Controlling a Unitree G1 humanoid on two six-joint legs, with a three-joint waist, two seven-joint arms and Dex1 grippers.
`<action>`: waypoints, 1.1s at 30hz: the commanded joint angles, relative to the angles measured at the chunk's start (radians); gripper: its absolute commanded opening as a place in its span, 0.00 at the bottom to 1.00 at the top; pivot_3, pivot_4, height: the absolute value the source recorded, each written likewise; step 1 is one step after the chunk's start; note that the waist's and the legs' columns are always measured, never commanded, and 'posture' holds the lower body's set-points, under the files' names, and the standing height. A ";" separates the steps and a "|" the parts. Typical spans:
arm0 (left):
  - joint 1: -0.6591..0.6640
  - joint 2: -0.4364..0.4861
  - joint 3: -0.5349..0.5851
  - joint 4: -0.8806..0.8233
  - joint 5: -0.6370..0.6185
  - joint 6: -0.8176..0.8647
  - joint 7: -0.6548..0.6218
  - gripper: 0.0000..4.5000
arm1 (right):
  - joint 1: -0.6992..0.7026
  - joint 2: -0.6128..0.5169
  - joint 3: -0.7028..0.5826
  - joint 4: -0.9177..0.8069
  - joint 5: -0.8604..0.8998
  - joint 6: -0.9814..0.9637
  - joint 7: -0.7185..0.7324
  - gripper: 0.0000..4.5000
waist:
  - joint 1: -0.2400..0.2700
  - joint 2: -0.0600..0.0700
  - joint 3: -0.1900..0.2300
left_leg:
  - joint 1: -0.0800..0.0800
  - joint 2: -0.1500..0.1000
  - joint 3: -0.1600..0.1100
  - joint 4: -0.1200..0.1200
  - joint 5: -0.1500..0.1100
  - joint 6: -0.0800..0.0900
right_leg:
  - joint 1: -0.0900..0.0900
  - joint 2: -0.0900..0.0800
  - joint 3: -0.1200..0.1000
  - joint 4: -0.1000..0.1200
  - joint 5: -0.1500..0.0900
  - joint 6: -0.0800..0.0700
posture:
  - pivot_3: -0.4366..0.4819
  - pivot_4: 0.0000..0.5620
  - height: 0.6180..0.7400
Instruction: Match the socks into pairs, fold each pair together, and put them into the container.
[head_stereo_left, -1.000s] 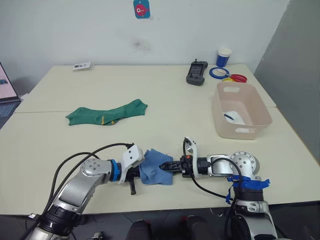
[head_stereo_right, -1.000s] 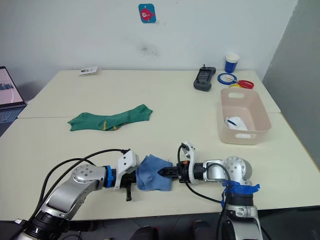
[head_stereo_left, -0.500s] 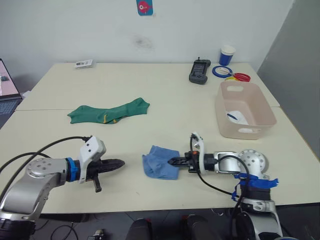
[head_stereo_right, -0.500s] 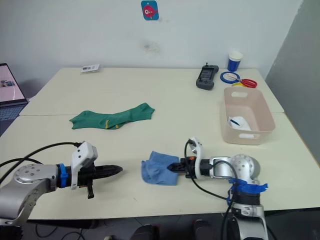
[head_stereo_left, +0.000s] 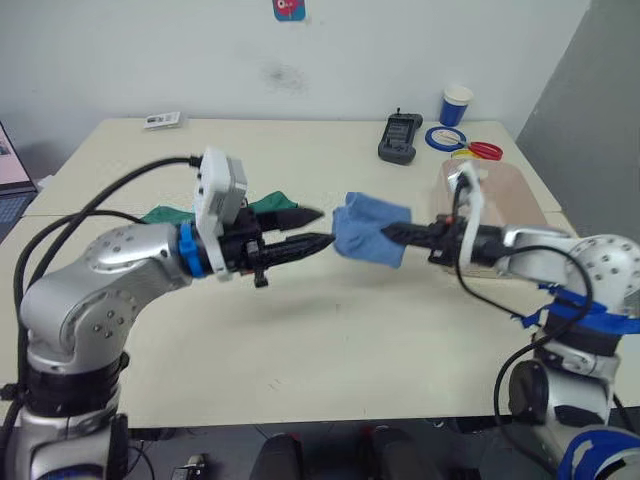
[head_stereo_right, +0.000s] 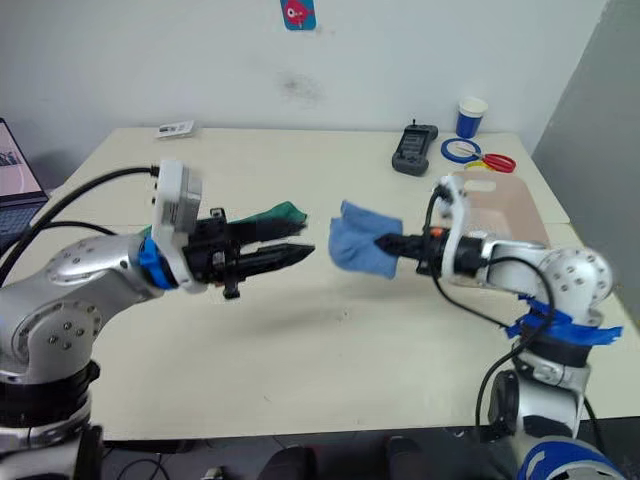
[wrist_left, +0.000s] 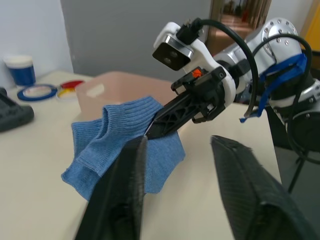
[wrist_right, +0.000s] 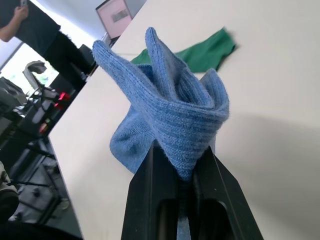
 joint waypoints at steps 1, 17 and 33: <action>-0.066 -0.020 -0.022 0.025 0.009 -0.022 0.013 0.78 | -0.088 -0.150 0.024 0.057 -0.073 -0.134 0.075 0.00 | 0.002 0.000 0.001 | 0.000 0.000 0.001 0.000 0.000 0.000 | -0.001 0.000 0.000 0.000 0.000 0.000 | 0.48 0.27 1.00; -0.127 -0.197 -0.166 0.102 0.171 -0.169 0.019 1.00 | -0.102 -0.592 0.850 0.626 -1.229 -1.603 0.446 0.00 | -0.001 0.000 0.005 | 0.002 0.001 0.007 0.001 0.003 -0.004 | -0.003 -0.001 0.010 0.000 0.000 0.000 | 0.48 0.27 1.00; -0.126 -0.204 -0.219 0.110 0.231 -0.174 -0.008 1.00 | -0.145 -0.569 0.813 0.714 -1.273 -1.752 0.799 0.55 | 0.004 0.001 0.006 | 0.002 -0.001 0.008 0.006 0.003 -0.005 | 0.000 -0.004 0.011 0.003 0.001 0.001 | 0.48 0.27 1.00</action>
